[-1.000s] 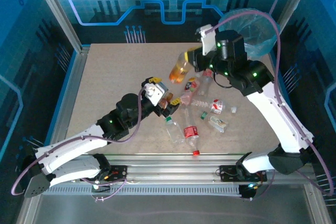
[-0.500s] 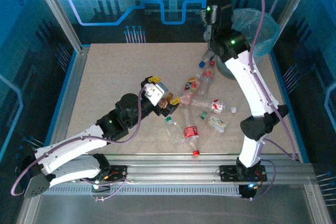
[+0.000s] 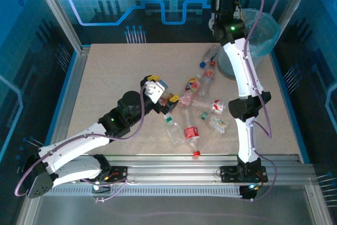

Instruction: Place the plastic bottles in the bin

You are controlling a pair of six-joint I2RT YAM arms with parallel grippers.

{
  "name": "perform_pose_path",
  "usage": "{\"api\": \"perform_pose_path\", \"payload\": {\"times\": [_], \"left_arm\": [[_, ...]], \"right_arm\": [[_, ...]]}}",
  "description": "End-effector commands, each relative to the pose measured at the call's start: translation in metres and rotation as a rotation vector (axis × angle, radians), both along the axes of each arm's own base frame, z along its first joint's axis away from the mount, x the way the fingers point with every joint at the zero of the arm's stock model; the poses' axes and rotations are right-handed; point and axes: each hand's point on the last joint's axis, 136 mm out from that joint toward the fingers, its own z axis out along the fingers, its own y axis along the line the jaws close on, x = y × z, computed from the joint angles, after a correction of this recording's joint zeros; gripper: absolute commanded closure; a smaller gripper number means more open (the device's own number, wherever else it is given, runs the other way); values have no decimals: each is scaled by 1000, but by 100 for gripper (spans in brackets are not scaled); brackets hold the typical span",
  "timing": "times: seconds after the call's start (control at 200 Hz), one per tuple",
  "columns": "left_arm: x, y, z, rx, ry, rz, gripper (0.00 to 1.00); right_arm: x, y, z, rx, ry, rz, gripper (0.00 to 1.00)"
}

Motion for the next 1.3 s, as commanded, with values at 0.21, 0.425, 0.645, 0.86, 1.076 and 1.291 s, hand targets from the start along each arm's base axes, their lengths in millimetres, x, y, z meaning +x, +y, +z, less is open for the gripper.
{"api": "perform_pose_path", "payload": {"times": [0.21, 0.425, 0.645, 0.86, 1.076, 1.291], "left_arm": [[6, -7, -9, -3, 44, -15, 1], [7, -11, -14, -1, 66, -29, 1], [7, -12, -15, 5, 65, -32, 1], [9, -12, -17, 12, 68, -29, 1], [11, -14, -22, 13, 86, -33, 1], [13, -14, -25, 7, 98, -25, 1]], "right_arm": [[15, -31, -85, 381, 169, 36, 90], [29, -35, -126, 443, 253, 45, 87], [42, -43, -170, 459, 339, 35, 82], [53, -54, -196, 425, 377, 10, 67], [51, -56, -183, 431, 350, 18, 44], [44, -50, -157, 435, 308, 36, 39]]}}
